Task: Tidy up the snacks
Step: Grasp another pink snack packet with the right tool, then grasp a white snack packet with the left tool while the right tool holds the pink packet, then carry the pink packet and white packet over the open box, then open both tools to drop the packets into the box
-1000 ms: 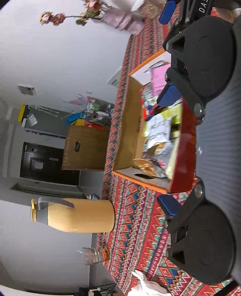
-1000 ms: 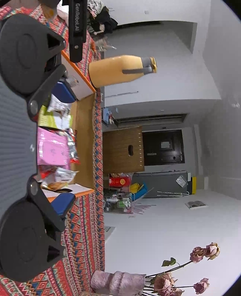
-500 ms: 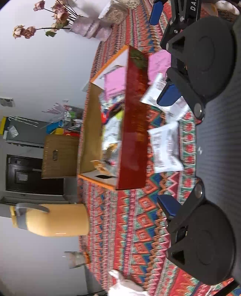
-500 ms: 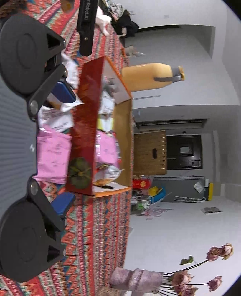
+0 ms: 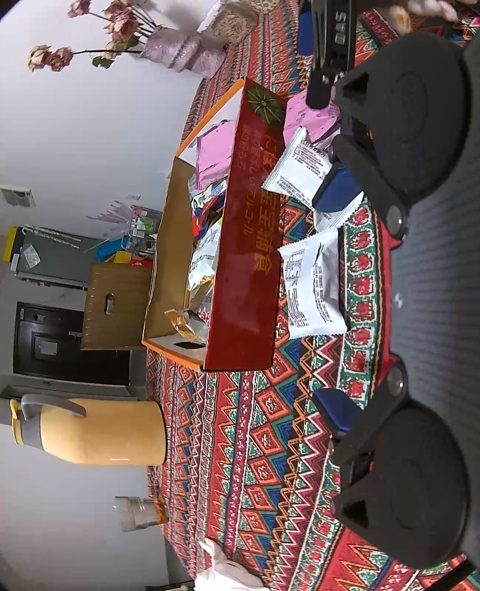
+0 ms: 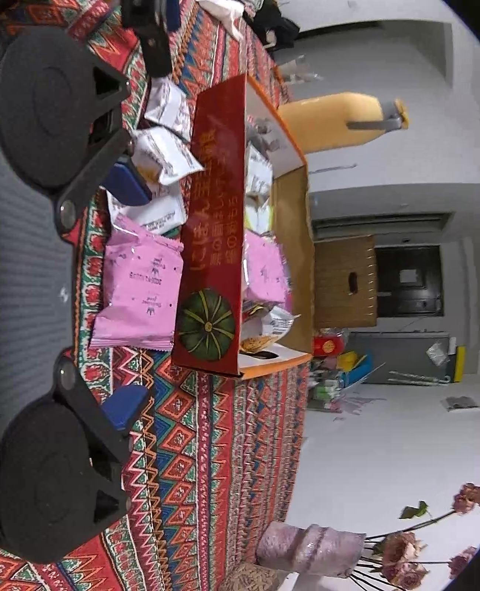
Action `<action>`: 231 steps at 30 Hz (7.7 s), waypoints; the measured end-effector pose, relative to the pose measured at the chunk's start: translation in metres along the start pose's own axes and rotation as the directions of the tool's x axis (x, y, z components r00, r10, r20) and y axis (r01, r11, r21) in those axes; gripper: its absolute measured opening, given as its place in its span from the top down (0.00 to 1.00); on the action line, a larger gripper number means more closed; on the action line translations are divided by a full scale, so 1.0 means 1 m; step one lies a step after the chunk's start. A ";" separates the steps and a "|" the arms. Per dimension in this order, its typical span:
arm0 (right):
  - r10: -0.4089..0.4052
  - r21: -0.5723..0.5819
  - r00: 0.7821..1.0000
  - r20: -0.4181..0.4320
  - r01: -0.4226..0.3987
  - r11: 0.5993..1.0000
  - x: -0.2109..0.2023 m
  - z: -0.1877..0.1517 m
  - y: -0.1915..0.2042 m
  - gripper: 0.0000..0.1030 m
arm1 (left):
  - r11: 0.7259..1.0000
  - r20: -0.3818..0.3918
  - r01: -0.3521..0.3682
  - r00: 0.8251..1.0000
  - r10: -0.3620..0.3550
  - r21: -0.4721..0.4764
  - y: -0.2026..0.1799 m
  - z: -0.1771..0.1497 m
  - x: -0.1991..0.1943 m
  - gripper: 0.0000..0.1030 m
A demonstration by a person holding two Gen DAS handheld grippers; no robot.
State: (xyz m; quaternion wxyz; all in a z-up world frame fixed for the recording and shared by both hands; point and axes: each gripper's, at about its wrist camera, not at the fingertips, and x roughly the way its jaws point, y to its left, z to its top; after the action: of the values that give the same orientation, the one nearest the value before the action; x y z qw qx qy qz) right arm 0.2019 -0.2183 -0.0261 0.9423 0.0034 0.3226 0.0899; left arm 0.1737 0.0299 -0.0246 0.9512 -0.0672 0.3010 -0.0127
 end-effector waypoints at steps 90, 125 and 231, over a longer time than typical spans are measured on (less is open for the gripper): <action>-0.014 -0.011 0.961 0.275 0.018 1.000 -0.023 -0.027 0.006 0.38 | 0.987 -0.179 -0.160 0.971 0.160 0.019 -0.020 0.021 0.076 0.00; -0.013 -0.023 0.960 0.281 0.020 1.000 -0.024 -0.028 0.008 0.38 | 0.991 0.015 -0.110 0.994 0.109 0.081 -0.036 0.016 0.024 0.42; -0.004 0.061 0.941 0.339 -0.017 0.998 0.018 0.093 0.004 0.00 | 0.992 0.198 -0.073 0.976 0.093 -0.103 -0.020 0.118 0.018 0.00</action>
State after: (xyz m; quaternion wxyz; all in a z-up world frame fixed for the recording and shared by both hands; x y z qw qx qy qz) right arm 0.2723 -0.2065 0.0371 0.9828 0.0495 0.1585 0.0808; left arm 0.2565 0.0236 0.0635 0.9723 -0.1008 0.2053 0.0483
